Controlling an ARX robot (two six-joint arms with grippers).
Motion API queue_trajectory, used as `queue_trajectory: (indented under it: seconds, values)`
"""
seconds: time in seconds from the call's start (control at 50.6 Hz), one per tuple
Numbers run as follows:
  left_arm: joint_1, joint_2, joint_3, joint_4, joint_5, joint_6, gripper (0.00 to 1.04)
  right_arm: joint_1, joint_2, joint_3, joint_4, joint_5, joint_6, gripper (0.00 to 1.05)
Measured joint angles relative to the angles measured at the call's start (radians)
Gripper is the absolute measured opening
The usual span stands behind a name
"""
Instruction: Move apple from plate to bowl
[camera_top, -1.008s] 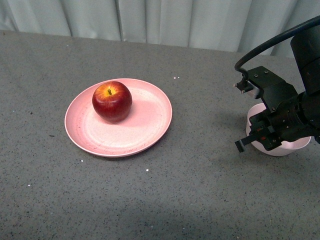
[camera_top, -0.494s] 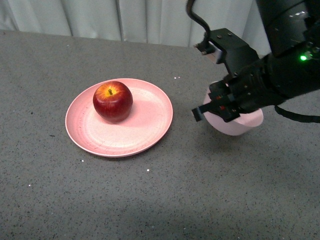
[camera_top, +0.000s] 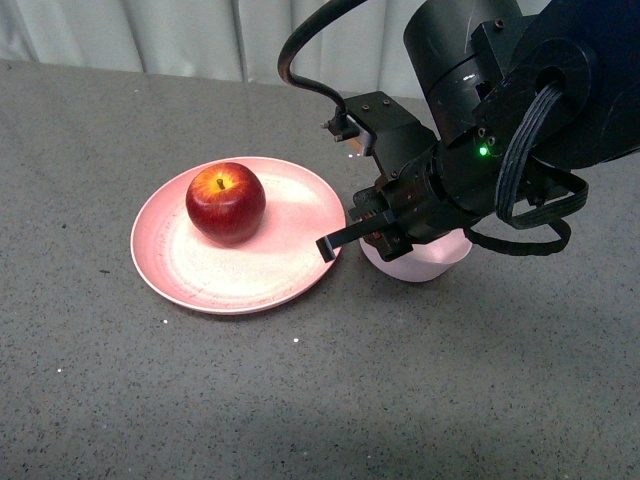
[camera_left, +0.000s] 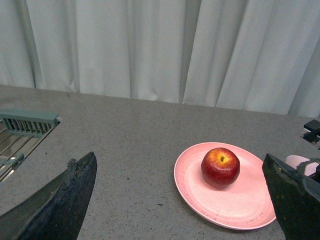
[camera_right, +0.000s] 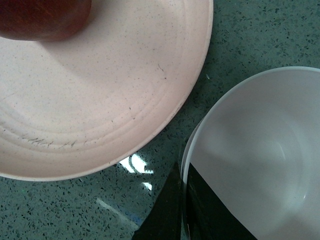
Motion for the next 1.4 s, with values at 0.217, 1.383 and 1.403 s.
queue_trajectory:
  seconds: [0.217,1.383,1.403]
  values:
    - [0.000,0.000,0.000,0.000,0.000,0.000,0.98,-0.004,0.004,-0.018,0.067,-0.014,0.021,0.31]
    - [0.000,0.000,0.000,0.000,-0.001,0.000,0.98,-0.373,-0.895,-1.012,1.061,0.217,0.107,0.01]
    - [0.000,0.000,0.000,0.000,-0.001,0.000,0.98,-0.386,-0.916,-1.020,1.052,0.199,0.106,0.01]
